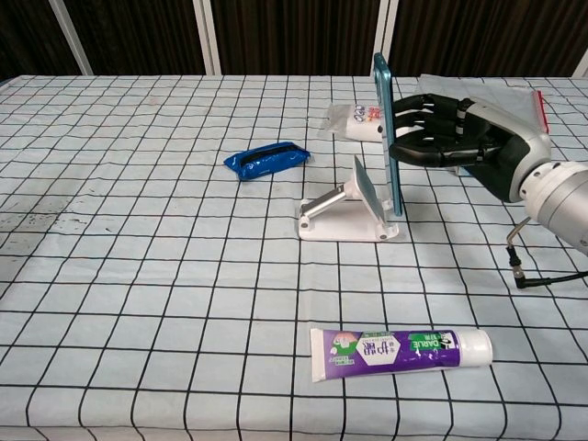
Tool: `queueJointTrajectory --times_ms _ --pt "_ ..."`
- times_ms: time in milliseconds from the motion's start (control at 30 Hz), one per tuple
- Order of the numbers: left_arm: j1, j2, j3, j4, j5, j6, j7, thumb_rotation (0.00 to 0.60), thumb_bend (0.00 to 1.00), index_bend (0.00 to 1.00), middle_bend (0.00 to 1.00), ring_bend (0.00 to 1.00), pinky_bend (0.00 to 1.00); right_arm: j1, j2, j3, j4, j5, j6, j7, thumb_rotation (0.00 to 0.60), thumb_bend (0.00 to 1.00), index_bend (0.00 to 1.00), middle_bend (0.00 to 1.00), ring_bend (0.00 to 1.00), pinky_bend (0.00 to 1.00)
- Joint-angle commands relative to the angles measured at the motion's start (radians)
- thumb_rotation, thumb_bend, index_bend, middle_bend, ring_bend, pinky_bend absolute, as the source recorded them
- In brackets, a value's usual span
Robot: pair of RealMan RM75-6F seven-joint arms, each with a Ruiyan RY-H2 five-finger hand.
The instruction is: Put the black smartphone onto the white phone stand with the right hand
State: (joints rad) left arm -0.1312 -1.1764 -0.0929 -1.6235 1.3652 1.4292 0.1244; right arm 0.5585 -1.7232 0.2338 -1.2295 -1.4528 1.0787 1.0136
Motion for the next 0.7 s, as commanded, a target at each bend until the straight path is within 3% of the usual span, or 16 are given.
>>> queueJointTrajectory --times_ms 33,700 --pt "0.000 0.000 0.000 0.000 0.000 0.001 0.000 0.600 0.00 0.00 0.00 0.00 0.00 0.004 -0.006 -0.001 0.008 0.000 0.001 0.003 0.600 0.48 0.51 0.55 0.33 0.21" --pt "0.000 0.003 -0.002 -0.003 -0.007 -0.003 -0.009 0.600 0.00 0.00 0.00 0.00 0.00 0.022 -0.057 -0.015 0.087 0.018 -0.006 0.026 0.600 0.48 0.51 0.55 0.33 0.21"
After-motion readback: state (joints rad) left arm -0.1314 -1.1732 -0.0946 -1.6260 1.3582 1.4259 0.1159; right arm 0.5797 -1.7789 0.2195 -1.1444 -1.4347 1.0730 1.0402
